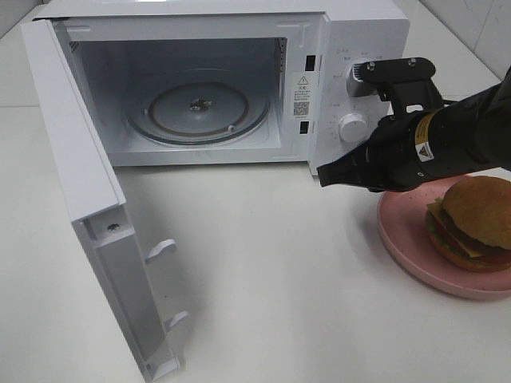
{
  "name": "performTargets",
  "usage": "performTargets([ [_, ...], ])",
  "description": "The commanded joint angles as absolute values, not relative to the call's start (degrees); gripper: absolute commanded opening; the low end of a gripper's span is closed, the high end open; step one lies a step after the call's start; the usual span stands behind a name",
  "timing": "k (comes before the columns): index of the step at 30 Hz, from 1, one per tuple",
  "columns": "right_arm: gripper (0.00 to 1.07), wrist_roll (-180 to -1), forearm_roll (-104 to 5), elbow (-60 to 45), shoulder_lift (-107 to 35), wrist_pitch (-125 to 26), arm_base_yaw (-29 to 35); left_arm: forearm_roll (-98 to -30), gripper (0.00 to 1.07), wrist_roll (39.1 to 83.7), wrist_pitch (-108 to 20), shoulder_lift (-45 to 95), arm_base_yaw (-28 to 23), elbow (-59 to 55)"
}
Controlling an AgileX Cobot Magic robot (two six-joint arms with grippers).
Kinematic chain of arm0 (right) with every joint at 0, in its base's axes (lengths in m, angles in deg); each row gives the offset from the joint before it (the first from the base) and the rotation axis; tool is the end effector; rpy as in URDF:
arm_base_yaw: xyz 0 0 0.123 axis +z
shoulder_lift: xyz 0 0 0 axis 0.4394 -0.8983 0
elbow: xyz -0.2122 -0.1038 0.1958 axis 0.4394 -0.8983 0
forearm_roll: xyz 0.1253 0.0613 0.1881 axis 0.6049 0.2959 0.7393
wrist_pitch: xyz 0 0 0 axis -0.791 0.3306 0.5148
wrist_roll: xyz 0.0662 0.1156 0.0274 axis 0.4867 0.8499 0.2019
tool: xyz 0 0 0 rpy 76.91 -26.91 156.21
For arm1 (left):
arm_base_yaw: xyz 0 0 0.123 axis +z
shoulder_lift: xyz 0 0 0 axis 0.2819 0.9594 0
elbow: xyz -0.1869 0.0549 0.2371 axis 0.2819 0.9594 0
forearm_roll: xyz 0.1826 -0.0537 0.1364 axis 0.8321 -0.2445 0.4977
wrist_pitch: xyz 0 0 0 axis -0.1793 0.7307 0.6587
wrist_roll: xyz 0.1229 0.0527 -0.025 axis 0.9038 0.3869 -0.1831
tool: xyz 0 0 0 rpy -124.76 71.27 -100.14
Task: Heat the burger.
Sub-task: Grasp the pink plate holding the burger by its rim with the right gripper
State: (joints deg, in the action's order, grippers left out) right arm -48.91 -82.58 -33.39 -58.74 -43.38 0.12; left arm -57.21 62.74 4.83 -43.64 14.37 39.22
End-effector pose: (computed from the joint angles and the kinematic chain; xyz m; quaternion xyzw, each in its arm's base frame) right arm 0.2895 0.1386 0.1813 -0.1726 0.9130 0.0860 0.3595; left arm -0.0044 -0.0159 0.2518 0.0552 0.8446 -0.0536 0.5299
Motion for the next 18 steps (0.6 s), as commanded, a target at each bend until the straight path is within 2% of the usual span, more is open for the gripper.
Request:
performTargets([
  [1, 0.06, -51.3, -82.9, -33.4, -58.2, -37.9, 0.0, -57.3, 0.0, 62.5, 4.2, -44.7, 14.6, 39.3],
  [5, 0.06, -56.3, -79.1, -33.4, -58.2, -34.0, 0.0, -57.3, 0.0, 62.5, 4.2, -44.7, 14.6, 39.3],
  [6, 0.06, -62.8, -73.2, -33.2, -58.2, -31.1, 0.0, -57.3, 0.0, 62.5, 4.2, -44.7, 14.6, 39.3],
  [8, 0.06, -65.9, -70.4, -32.8, -58.2, -29.2, 0.0, -57.3, 0.0, 62.5, 4.2, -44.7, 14.6, 39.3],
  [9, 0.07, -73.3, -63.2, -31.6, -58.2, -25.4, 0.0, -57.3, 0.0, 62.5, 4.2, -44.7, 14.6, 39.3],
  [13, 0.08, -83.8, -54.4, -29.1, -58.2, -19.2, 0.0, -57.3, 0.0, 62.5, 4.2, -44.7, 14.6, 39.3],
  [16, 0.1, -88.0, -49.4, -26.2, -58.2, -13.1, 0.0, -57.3, 0.0, 62.5, 4.2, -44.7, 14.6, 39.3],
  [18, 0.18, -87.4, -48.5, -23.1, -58.2, -8.3, 0.0, -57.3, 0.0, 62.5, 4.2, -44.7, 14.6, 39.3],
])
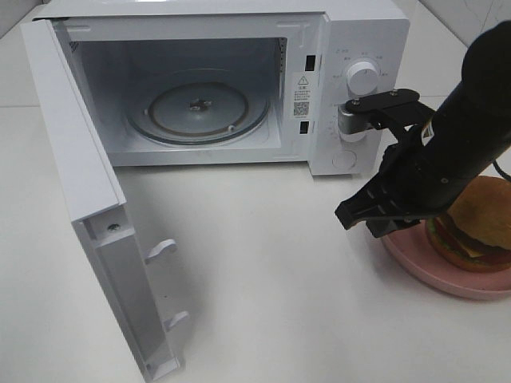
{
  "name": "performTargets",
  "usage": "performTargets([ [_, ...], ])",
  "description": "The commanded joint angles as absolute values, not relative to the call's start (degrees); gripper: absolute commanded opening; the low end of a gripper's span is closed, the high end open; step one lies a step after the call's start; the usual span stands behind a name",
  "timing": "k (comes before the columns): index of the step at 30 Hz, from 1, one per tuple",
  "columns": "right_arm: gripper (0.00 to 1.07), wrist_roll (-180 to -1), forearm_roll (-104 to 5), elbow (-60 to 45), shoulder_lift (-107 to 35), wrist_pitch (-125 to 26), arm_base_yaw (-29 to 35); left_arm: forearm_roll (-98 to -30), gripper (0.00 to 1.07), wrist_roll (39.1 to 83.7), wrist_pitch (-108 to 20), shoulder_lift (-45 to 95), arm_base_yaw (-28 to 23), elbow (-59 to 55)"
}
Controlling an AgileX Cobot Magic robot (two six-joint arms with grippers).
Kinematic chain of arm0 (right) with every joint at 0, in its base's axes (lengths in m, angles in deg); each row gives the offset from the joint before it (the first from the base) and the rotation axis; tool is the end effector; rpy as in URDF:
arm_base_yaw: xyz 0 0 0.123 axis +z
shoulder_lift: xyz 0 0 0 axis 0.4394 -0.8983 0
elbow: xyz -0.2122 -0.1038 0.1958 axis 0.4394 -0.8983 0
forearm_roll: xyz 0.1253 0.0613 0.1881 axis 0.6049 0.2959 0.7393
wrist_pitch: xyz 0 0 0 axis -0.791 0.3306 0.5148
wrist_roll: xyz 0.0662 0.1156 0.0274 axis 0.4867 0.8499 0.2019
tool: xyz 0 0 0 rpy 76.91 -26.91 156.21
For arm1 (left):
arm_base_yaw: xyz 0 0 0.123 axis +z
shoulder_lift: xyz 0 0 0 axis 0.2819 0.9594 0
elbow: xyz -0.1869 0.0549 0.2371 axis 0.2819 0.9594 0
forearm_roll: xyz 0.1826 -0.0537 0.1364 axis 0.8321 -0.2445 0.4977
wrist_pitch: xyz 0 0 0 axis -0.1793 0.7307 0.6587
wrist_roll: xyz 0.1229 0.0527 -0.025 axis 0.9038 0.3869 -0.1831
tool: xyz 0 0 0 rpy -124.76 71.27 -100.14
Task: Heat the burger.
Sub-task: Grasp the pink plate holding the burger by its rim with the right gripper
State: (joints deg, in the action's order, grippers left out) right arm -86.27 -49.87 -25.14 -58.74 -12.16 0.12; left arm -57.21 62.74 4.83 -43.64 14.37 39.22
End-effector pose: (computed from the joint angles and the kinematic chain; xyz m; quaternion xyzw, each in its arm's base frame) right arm 0.2631 0.1293 0.1801 -0.2269 0.9583 0.0386 0.1692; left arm -0.0044 -0.0159 0.2518 0.0552 0.8446 -0.0536 0.5299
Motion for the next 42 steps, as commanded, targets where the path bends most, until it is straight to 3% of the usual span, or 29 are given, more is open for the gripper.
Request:
performTargets([
  [1, 0.18, -87.4, -48.5, -23.1, -58.2, -8.3, 0.0, -57.3, 0.0, 62.5, 4.2, -44.7, 14.6, 39.3],
  [3, 0.22, -87.1, -48.5, -22.4, -58.2, -7.1, 0.0, -57.3, 0.0, 62.5, 4.2, -44.7, 14.6, 39.3],
  [5, 0.4, -86.7, -48.5, -20.7, -58.2, -4.0, 0.0, -57.3, 0.0, 62.5, 4.2, -44.7, 14.6, 39.3],
  [6, 0.4, -86.7, -48.5, -20.7, -58.2, -4.0, 0.0, -57.3, 0.0, 62.5, 4.2, -44.7, 14.6, 39.3],
  [8, 0.53, -85.3, -48.4, -20.5, -58.3, -4.1, 0.0, -57.3, 0.0, 62.5, 4.2, -44.7, 14.6, 39.3],
  [13, 0.63, -85.0, -48.4, -19.5, -59.6, -3.8, 0.0, -57.3, 0.0, 62.5, 4.2, -44.7, 14.6, 39.3],
  [24, 0.63, -77.6, -54.6, -11.8, -71.1, 1.1, 0.0, -57.3, 0.0, 62.5, 4.2, -44.7, 14.6, 39.3],
  [42, 0.62, -74.7, -67.3, -10.6, -83.6, -2.1, 0.0, -57.3, 0.0, 62.5, 4.2, -44.7, 14.6, 39.3],
])
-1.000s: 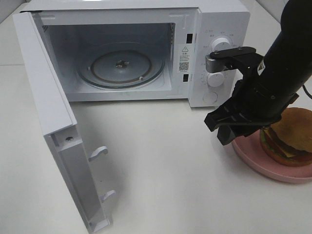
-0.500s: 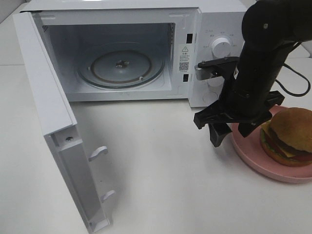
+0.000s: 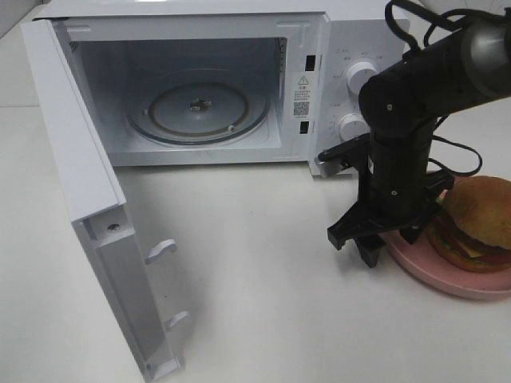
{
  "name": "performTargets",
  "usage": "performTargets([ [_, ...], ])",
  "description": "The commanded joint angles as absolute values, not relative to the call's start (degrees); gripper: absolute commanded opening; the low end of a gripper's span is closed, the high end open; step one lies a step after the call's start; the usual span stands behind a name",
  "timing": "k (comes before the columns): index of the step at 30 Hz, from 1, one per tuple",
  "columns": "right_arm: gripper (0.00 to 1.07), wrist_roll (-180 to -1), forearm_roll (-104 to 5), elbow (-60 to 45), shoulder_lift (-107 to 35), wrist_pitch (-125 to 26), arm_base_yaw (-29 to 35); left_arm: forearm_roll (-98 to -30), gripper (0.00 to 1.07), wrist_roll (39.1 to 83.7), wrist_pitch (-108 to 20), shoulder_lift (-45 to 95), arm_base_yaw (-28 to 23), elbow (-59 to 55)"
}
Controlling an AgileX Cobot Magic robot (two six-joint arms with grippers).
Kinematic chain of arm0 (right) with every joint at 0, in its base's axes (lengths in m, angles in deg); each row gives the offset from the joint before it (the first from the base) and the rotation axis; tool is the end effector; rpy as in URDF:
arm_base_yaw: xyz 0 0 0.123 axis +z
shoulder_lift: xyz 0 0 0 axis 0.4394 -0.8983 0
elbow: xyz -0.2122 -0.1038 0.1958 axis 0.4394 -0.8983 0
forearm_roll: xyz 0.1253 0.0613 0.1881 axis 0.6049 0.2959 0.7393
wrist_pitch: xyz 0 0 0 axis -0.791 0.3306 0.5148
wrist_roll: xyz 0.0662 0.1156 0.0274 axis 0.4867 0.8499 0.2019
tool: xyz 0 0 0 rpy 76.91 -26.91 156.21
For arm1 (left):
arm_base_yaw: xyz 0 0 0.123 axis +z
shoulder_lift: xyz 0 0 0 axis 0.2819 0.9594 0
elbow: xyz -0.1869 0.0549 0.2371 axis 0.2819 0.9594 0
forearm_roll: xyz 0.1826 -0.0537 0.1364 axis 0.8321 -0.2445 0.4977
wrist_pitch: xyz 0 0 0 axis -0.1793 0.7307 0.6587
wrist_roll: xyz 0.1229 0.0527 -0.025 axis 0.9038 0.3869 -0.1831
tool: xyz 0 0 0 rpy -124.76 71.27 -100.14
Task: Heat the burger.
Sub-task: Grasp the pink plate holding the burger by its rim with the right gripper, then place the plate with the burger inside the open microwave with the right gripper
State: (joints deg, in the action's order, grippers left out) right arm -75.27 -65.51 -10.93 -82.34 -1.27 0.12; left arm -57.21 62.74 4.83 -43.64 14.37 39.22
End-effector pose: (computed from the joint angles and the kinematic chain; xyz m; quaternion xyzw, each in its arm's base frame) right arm 0.3203 0.1287 0.0997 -0.2309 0.9683 -0.0914 0.0277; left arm -0.0044 -0.0159 0.2518 0.0552 0.8446 -0.0536 0.5299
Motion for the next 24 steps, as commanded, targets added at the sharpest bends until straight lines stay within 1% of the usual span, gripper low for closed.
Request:
performTargets([
  [1, 0.62, -74.7, -67.3, -10.6, -83.6, -2.1, 0.0, -57.3, 0.0, 62.5, 4.2, -44.7, 14.6, 39.3],
  [4, 0.6, -74.7, -68.3, -10.6, -84.9, -2.6, 0.0, -57.3, 0.0, 62.5, 4.2, -44.7, 14.6, 39.3],
  [6, 0.52, -74.7, -68.8, -10.6, -86.1, -2.6, 0.0, -57.3, 0.0, 62.5, 4.2, -44.7, 14.6, 39.3],
  [7, 0.52, -74.7, -68.8, -10.6, -86.1, -2.6, 0.0, -57.3, 0.0, 62.5, 4.2, -44.7, 14.6, 39.3],
  [8, 0.45, -74.7, -68.9, -10.6, -86.5, -2.5, -0.2, -57.3, 0.0, 62.5, 4.2, -44.7, 14.6, 39.3],
  [9, 0.45, -74.7, -68.9, -10.6, -86.5, -2.5, -0.2, -57.3, 0.0, 62.5, 4.2, -44.7, 14.6, 39.3],
  [10, 0.33, -74.7, -68.9, -10.6, -86.6, -2.5, -0.2, -57.3, 0.0, 62.5, 4.2, -44.7, 14.6, 39.3],
  [11, 0.28, -74.7, -68.9, -10.6, -86.6, -2.5, -0.2, -57.3, 0.0, 62.5, 4.2, -44.7, 14.6, 39.3],
  [12, 0.28, -74.7, -68.9, -10.6, -86.6, -2.5, -0.2, -57.3, 0.0, 62.5, 4.2, -44.7, 14.6, 39.3],
  [13, 0.16, -74.7, -68.9, -10.6, -86.6, -2.1, -0.2, -57.3, 0.0, 62.5, 4.2, -44.7, 14.6, 39.3],
  [14, 0.16, -74.7, -68.9, -10.6, -86.6, -2.1, -0.2, -57.3, 0.0, 62.5, 4.2, -44.7, 14.6, 39.3],
  [15, 0.1, -74.7, -68.9, -10.6, -86.6, -2.0, -0.2, -57.3, 0.0, 62.5, 4.2, -44.7, 14.6, 39.3],
  [16, 0.0, -74.8, -68.9, -10.6, -86.6, -1.6, -0.2, -57.3, 0.0, 62.5, 4.2, -44.7, 14.6, 39.3],
  [24, 0.0, -75.0, -69.1, -10.6, -85.0, -0.9, -0.2, -57.3, 0.0, 62.5, 4.2, -44.7, 14.6, 39.3],
])
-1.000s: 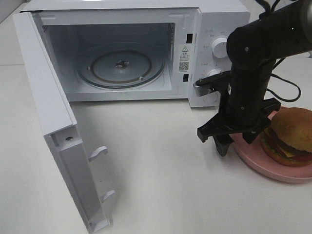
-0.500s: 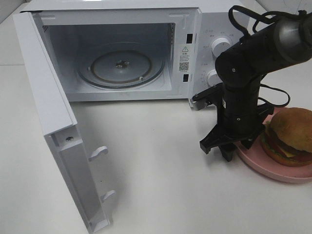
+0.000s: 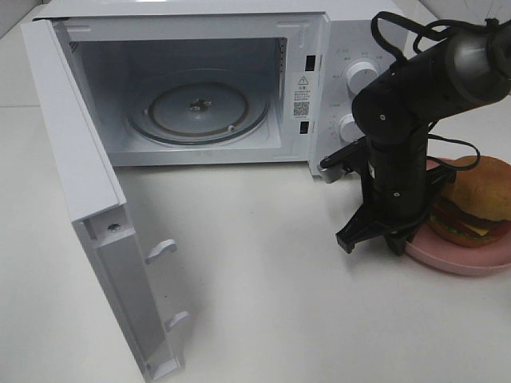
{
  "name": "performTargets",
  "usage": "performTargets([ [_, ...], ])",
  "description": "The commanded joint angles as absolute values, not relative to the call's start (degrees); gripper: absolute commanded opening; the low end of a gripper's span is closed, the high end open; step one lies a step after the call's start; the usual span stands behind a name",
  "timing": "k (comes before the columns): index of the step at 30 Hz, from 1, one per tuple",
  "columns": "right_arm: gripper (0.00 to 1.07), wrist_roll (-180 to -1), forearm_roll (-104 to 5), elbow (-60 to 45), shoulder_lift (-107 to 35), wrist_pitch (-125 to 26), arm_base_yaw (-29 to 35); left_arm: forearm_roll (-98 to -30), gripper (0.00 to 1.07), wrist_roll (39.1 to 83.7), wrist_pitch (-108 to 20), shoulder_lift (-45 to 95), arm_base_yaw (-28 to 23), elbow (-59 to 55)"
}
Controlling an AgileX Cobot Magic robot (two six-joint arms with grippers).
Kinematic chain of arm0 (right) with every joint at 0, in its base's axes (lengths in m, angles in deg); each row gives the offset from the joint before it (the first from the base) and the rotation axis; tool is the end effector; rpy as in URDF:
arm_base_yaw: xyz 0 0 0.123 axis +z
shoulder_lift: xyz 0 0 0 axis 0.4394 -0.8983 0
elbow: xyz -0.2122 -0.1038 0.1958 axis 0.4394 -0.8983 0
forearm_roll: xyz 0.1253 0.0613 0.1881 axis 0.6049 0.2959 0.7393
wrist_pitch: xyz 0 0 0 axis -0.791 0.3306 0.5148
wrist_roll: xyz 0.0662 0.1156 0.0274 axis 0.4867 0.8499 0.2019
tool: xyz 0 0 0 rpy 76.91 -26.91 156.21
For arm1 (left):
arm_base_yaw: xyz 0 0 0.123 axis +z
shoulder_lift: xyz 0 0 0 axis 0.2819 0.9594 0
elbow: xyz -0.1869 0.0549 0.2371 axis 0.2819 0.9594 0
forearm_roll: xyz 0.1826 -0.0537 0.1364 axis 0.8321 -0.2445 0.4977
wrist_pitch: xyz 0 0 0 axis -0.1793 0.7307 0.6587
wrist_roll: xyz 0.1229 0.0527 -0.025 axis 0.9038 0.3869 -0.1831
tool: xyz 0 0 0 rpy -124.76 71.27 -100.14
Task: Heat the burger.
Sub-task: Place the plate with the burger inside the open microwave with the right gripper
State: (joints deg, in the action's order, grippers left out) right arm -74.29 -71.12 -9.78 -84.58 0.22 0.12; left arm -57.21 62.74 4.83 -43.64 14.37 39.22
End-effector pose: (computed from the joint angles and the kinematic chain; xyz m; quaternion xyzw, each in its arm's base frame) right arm 0.3276 0.1214 0.0920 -0.2553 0.9578 -0.1308 0.0186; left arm -0.0044 -0.0159 0.2518 0.0552 0.8446 -0.0536 0.5299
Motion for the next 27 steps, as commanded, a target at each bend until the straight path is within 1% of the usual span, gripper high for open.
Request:
performTargets([
  [1, 0.0, -75.0, -69.1, -10.6, -85.0, -0.9, -0.2, -57.3, 0.0, 62.5, 4.2, -44.7, 14.6, 39.3],
  [6, 0.0, -76.2, -69.1, -11.3, -82.1, -0.5, 0.0, -57.3, 0.0, 62.5, 4.2, -44.7, 14.6, 39.3],
  [14, 0.0, -77.6, -68.2, -16.4, -75.0, -0.7, 0.0, -57.3, 0.0, 62.5, 4.2, -44.7, 14.6, 39.3],
  [17, 0.0, -78.5, -68.9, -18.2, -71.5, 0.0, 1.5, -57.3, 0.0, 62.5, 4.2, -44.7, 14.6, 39.3],
  [19, 0.0, -79.1, -69.1, -18.9, -69.0, 0.9, 4.5, -57.3, 0.0, 62.5, 4.2, -44.7, 14.6, 39.3],
  [22, 0.0, -79.0, -69.1, -19.1, -68.4, 1.5, 5.7, -57.3, 0.0, 62.5, 4.2, -44.7, 14.6, 39.3],
  [23, 0.0, -79.0, -69.1, -19.4, -67.3, 3.4, 7.7, -57.3, 0.0, 62.5, 4.2, -44.7, 14.6, 39.3],
  [24, 0.0, -79.0, -69.1, -19.4, -67.3, 3.4, 7.7, -57.3, 0.0, 62.5, 4.2, -44.7, 14.6, 39.3],
  [26, 0.0, -79.1, -69.2, -20.0, -64.5, 5.4, 11.4, -57.3, 0.0, 62.5, 4.2, -44.7, 14.6, 39.3],
  [27, 0.0, -79.1, -69.2, -20.0, -64.5, 5.4, 11.4, -57.3, 0.0, 62.5, 4.2, -44.7, 14.6, 39.3],
])
